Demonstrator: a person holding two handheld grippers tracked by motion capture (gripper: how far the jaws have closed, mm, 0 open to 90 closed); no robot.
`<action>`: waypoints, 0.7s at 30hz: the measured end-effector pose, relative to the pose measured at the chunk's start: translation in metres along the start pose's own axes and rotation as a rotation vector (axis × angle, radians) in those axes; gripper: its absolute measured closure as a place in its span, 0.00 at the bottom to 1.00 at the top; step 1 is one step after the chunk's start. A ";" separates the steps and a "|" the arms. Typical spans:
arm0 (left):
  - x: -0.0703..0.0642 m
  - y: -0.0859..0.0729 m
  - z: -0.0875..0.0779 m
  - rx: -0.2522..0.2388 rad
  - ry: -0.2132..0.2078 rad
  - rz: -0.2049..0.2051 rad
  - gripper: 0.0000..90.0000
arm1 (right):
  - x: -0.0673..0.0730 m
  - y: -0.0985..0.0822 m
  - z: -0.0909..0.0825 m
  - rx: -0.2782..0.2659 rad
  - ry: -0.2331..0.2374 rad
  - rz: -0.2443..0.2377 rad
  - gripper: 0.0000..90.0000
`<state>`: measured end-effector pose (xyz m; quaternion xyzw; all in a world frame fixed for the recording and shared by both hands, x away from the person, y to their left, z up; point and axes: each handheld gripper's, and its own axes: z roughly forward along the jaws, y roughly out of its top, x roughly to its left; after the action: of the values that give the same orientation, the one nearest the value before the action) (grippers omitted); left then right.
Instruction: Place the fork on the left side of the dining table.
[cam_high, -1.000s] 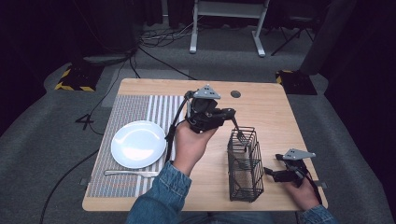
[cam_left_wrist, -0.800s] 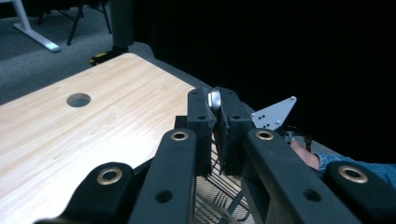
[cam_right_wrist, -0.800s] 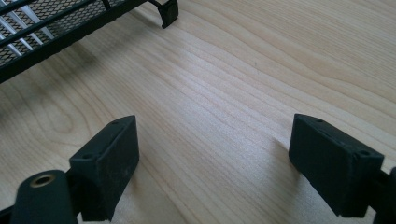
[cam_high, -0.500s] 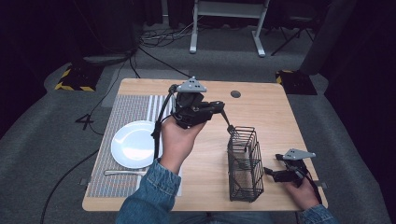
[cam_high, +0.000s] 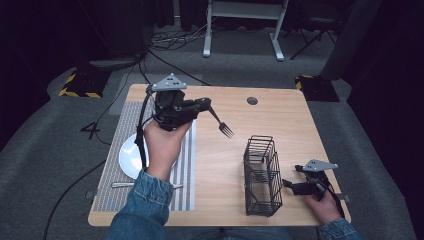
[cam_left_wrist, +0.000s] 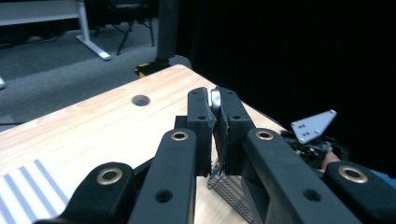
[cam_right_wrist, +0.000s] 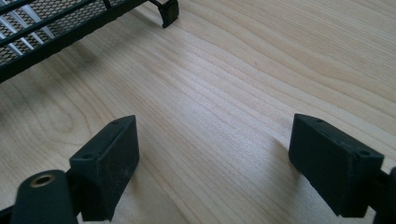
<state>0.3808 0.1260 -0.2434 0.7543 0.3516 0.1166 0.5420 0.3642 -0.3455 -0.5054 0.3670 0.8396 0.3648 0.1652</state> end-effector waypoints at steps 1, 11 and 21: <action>0.008 0.000 -0.004 -0.003 0.022 -0.010 0.95 | 0.000 0.000 0.000 0.000 0.000 -0.001 0.18; 0.044 -0.004 -0.011 -0.013 0.113 -0.060 0.95 | 0.000 0.000 0.000 0.001 -0.002 0.000 0.18; 0.082 -0.007 -0.015 -0.013 0.161 -0.115 0.95 | 0.000 0.000 0.000 0.001 -0.004 0.003 0.18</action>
<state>0.4292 0.1918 -0.2605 0.7175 0.4359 0.1480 0.5228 0.3644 -0.3450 -0.5052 0.3691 0.8388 0.3640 0.1662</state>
